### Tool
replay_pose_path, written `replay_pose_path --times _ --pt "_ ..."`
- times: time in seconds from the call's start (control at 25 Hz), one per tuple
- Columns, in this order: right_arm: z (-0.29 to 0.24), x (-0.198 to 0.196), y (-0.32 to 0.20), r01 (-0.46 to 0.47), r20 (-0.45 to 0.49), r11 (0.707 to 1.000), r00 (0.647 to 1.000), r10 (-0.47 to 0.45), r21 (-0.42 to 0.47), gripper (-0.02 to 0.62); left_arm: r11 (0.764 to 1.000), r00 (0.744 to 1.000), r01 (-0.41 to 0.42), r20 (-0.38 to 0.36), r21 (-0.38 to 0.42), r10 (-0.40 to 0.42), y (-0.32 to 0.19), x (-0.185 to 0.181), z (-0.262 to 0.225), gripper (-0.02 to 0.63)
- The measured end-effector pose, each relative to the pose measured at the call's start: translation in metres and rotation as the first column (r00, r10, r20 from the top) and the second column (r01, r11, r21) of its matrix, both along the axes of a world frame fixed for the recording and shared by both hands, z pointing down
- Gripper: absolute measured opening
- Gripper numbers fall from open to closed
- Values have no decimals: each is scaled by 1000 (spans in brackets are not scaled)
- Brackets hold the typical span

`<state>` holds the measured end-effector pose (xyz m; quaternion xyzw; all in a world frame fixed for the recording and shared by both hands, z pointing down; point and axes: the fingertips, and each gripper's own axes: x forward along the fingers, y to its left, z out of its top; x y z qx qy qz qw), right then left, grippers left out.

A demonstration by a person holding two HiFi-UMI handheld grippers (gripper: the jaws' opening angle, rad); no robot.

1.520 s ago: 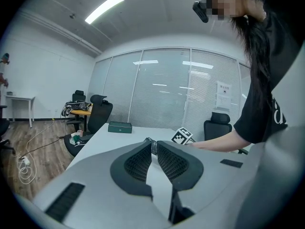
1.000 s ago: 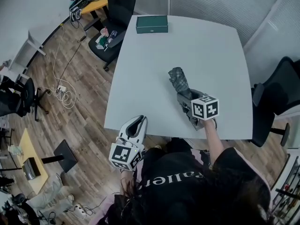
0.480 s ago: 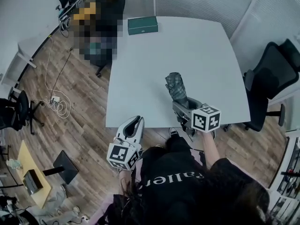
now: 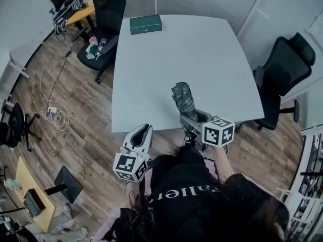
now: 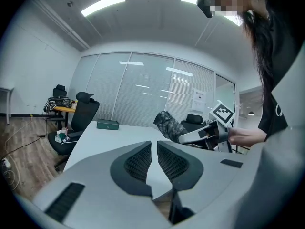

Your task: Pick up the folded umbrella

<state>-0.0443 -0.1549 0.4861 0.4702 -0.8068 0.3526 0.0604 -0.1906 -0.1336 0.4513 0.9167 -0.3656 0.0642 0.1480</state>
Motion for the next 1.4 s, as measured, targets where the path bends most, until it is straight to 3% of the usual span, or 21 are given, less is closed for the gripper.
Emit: replay_pose_path --times 0.6,1.4 --pt "3 3 24 37 18 999 999 -37 -33 219 1000 1000 0 -4 2 0 13 21 -3 54" --pt "6 92 130 96 67 995 993 -94 -27 219 997 996 79 41 -3 -79 123 113 -13 55"
